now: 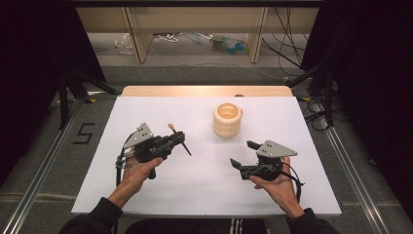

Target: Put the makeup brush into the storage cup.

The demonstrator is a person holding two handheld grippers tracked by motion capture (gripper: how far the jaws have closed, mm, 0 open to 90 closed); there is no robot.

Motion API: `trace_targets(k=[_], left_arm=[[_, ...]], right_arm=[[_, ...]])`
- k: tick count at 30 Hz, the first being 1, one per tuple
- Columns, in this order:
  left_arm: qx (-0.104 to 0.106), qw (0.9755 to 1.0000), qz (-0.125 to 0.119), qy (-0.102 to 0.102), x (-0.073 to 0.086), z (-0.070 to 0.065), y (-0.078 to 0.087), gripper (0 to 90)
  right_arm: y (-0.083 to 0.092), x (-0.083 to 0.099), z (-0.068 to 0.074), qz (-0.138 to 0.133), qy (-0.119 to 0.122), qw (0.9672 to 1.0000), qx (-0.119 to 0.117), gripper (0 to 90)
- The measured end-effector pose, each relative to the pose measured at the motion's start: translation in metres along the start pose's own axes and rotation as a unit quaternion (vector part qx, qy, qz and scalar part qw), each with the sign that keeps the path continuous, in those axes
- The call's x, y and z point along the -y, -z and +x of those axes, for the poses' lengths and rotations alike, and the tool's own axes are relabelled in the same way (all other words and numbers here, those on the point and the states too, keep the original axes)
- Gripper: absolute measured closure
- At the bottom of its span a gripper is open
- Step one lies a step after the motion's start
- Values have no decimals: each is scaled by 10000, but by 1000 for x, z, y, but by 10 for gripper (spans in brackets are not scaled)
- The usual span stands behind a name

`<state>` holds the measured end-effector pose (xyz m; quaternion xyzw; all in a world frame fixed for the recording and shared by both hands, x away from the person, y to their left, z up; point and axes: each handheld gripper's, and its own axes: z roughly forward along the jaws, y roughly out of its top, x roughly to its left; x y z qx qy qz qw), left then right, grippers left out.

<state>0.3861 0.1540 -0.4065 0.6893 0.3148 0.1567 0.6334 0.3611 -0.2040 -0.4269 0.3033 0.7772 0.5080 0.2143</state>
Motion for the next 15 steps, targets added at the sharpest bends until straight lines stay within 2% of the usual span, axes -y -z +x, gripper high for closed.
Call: trace_targets(k=[2, 3, 4, 5, 6, 8, 9, 11, 12, 13, 15], left_arm=[[-8, 10000, -4, -20, -1, 3, -1, 833], [-26, 10000, -1, 2, -2, 3, -2, 833], [-34, 10000, 22, -12, -2, 4, -3, 832], [-53, 10000, 29, 13, -3, 5, -4, 832], [-72, 9999, 39, 82, -3, 5, -6, 833], [-76, 10000, 59, -24, -4, 7, -8, 832], [-94, 9999, 55, 30, -4, 7, -10, 832], [-96, 9999, 82, -68, -6, 9, -13, 832], [-105, 9999, 89, -50, -8, 9, -14, 832], [-104, 9999, 105, -77, -9, 9, -16, 832], [-124, 9998, 110, -128, -14, 9, -19, 832]], right_arm=[[2, 1, -1, 33, -9, 10000, 16, 164], [2, 2, -1, -98, 31, 9999, 33, 163], [2, 3, -1, -69, -20, 10000, -5, 163], [5, 3, -2, 14, -3, 10000, 39, 162], [5, 4, -2, -38, -40, 10000, -4, 162], [6, 5, -3, -31, -74, 10000, 21, 160], [6, 6, -3, -1, -55, 10000, 36, 160], [7, 7, -4, -78, 26, 9999, 75, 160], [7, 8, -4, -136, -1, 9999, 6, 161], [10, 8, -4, -57, 16, 10000, 60, 161], [11, 9, -4, -137, 0, 9999, 101, 161]])
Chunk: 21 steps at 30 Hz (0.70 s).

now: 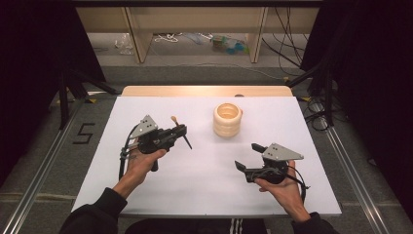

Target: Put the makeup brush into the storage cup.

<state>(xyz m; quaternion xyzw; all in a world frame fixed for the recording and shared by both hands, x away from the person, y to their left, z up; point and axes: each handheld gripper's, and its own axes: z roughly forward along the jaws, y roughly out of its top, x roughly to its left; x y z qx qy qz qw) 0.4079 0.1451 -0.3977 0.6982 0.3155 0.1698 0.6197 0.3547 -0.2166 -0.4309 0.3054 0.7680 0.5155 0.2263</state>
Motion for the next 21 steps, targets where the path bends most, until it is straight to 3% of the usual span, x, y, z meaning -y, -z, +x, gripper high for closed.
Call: trace_targets(k=[7, 21], left_arm=[[-50, 9999, -10, -96, -14, 2, -11, 832], [-165, 9998, -25, -70, -26, 8, -34, 833]], right_arm=[[9, 5, -2, 26, 17, 10000, 70, 161], [14, 8, -1, -38, 42, 9999, 136, 164]])
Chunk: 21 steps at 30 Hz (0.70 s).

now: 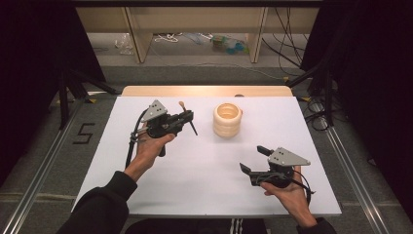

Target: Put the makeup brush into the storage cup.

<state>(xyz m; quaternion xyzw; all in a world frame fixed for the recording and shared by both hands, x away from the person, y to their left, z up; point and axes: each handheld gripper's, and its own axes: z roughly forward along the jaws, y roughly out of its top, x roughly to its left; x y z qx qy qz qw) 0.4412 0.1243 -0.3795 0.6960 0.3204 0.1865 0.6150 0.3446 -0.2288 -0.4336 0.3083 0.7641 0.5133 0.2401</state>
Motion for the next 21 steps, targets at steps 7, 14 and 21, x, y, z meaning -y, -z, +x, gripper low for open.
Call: trace_targets(k=[7, 14, 21], left_arm=[[4, 10000, 2, -26, -7, 5, -13, 832], [-57, 9999, 27, 81, -10, 10, -25, 832], [-60, 9999, -21, 87, -15, 9, -35, 832]], right_arm=[[1, 1, -1, -50, -34, 10000, -9, 163], [1, 1, 0, -22, -34, 10000, -20, 164], [0, 1, 0, -42, -42, 10000, -19, 164]])
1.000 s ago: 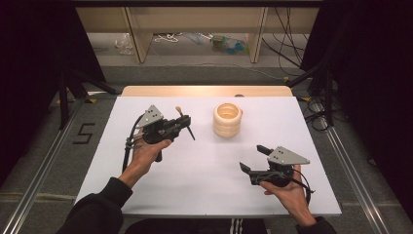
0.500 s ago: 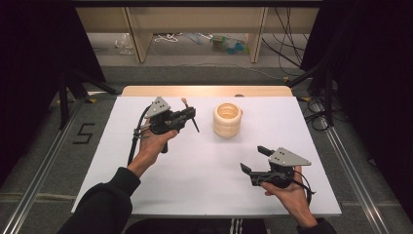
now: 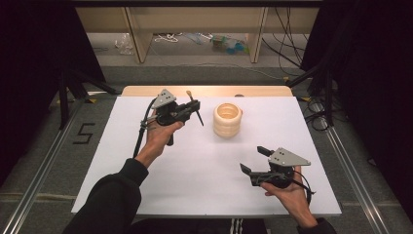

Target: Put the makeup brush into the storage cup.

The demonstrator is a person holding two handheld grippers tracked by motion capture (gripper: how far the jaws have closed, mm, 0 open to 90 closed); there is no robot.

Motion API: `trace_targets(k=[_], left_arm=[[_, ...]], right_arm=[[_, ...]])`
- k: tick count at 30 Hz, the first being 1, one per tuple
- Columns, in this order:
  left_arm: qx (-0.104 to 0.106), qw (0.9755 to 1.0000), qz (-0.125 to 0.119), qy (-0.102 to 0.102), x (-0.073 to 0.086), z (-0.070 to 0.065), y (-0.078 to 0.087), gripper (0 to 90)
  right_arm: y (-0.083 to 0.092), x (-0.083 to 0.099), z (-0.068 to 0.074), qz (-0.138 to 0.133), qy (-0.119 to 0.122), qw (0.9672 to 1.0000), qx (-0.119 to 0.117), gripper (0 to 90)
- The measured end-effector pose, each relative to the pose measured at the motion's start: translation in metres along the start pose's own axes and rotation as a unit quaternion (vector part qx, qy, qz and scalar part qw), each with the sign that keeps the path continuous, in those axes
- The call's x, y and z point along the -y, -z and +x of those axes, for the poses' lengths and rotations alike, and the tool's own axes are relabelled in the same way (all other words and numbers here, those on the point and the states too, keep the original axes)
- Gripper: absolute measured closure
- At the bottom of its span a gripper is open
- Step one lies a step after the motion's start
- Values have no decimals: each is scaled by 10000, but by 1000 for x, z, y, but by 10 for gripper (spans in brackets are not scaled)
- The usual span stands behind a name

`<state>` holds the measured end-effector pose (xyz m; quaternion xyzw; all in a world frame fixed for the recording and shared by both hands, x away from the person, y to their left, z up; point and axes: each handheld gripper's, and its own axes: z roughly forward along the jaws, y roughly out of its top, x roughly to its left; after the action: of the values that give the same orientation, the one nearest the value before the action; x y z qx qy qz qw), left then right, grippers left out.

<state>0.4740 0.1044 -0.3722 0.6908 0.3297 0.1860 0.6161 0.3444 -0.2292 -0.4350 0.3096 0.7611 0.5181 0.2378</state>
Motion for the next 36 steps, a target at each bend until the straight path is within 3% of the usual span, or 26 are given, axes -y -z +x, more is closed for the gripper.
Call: trace_targets(k=[10, 12, 13, 36], left_arm=[[50, 10000, -67, 32, -8, -5, -16, 833], [112, 9998, -117, -93, -9, -4, -19, 832], [59, 10000, -62, 17, -9, -6, -20, 833], [-21, 9998, -160, 75, -12, 1, -39, 833]], right_arm=[[0, 0, 0, -10, 0, 10000, -22, 163], [0, 0, 0, -17, -4, 10000, -33, 163], [0, 0, 0, -16, -7, 10000, -33, 163], [-1, 0, 0, -31, 14, 10000, -59, 163]])
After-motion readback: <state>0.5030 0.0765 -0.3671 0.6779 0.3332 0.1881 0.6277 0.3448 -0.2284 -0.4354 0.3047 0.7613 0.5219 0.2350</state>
